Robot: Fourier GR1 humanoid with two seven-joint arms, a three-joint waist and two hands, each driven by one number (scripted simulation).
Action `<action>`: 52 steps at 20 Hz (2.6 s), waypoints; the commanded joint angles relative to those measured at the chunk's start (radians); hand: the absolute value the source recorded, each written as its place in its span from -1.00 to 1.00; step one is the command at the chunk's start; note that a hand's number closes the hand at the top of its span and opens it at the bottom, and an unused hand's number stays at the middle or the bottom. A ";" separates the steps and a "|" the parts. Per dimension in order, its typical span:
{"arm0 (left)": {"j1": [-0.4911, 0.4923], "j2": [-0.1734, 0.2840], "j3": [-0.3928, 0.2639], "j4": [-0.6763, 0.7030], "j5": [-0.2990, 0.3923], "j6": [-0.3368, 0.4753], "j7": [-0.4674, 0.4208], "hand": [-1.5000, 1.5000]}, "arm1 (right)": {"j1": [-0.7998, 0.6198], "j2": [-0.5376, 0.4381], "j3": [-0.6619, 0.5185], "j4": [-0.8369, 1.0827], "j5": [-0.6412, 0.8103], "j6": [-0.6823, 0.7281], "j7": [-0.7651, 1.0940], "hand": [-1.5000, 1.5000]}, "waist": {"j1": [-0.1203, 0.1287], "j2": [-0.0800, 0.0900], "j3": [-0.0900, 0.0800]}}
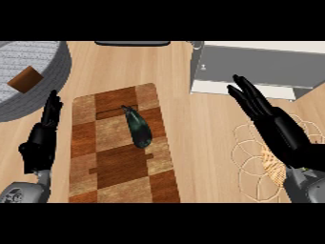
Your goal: Pick the sweet potato from the placemat and place it in the tiered shelf
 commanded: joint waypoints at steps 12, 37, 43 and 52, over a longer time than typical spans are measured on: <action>0.029 -0.035 -0.029 0.111 0.197 -0.207 0.295 0.00 | -0.246 -0.485 -0.223 0.513 0.124 0.514 -0.329 -1.00 | 0.088 0.002 0.028; 0.024 -0.018 0.025 0.086 0.206 -0.211 0.395 0.00 | -0.432 -0.600 0.102 0.501 0.517 0.604 -0.546 -1.00 | 0.016 -0.041 0.021; 0.033 0.024 0.083 0.036 0.235 -0.250 0.446 0.00 | -0.384 -0.582 0.089 0.413 0.604 0.573 -0.442 -1.00 | 0.005 -0.045 0.021; 0.011 -0.018 0.092 0.135 0.197 -0.275 0.374 0.00 | -0.338 -0.485 0.140 0.399 0.829 0.491 -0.417 -1.00 | 0.006 -0.042 0.021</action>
